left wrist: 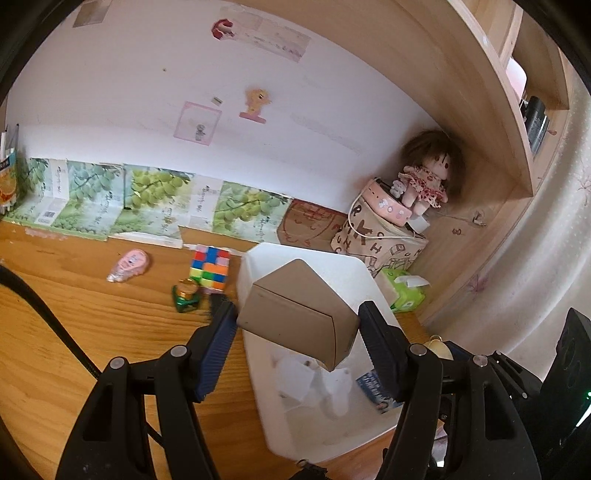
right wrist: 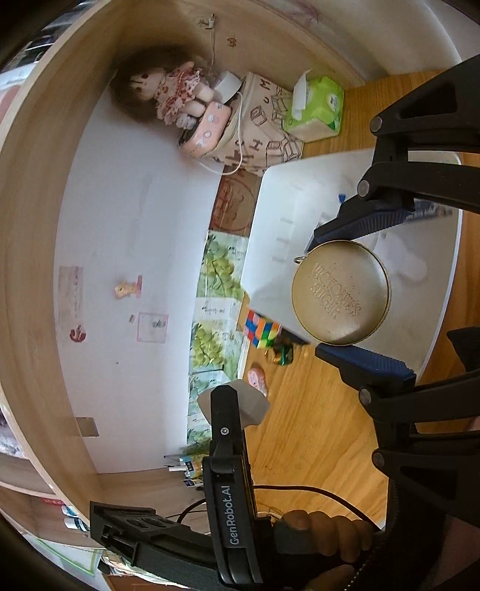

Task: Organize rigid objects
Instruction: 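Lift and carry the beige box and gold tin over the white tray, then open both tools to drop the box and tin into the tray, then withdraw both tools from the tray toward the pink tape dispenser and jar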

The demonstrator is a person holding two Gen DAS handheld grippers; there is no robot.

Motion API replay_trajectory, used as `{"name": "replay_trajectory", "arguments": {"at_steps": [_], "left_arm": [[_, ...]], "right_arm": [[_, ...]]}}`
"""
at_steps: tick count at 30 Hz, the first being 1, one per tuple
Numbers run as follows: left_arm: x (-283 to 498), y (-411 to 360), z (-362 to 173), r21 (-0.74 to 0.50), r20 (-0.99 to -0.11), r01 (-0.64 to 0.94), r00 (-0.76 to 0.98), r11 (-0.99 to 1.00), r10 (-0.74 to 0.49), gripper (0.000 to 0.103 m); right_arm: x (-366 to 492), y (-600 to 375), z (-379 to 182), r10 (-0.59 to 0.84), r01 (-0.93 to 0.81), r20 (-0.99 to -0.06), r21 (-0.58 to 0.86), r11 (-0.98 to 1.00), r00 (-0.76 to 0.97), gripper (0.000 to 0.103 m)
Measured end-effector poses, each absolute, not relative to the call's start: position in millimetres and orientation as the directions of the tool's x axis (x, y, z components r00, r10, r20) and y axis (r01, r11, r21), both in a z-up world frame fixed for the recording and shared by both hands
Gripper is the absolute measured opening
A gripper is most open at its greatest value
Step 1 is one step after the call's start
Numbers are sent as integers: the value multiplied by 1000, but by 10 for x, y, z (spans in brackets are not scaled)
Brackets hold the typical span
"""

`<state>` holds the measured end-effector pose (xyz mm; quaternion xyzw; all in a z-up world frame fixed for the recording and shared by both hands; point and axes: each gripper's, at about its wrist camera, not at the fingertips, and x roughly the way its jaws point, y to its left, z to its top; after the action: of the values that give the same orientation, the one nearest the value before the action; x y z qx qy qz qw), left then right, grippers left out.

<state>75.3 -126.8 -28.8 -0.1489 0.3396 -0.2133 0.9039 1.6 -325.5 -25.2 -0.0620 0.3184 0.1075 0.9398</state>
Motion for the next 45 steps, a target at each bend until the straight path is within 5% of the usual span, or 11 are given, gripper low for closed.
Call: {"name": "replay_trajectory", "arguments": {"at_steps": [26, 31, 45], "left_arm": [[822, -2140, -237, -361, -593, 286, 664, 888, -455, 76], [753, -2100, -207, -369, -573, 276, 684, 888, -451, 82], [654, -1865, -209, -360, -584, 267, 682, 894, -439, 82]], "right_arm": [[380, -4169, -503, 235, -248, -671, 78, 966, 703, 56], [380, -4193, -525, 238, -243, -667, 87, 966, 707, 71], [333, -3967, -557, 245, -245, -679, 99, 964, 692, 80]]}}
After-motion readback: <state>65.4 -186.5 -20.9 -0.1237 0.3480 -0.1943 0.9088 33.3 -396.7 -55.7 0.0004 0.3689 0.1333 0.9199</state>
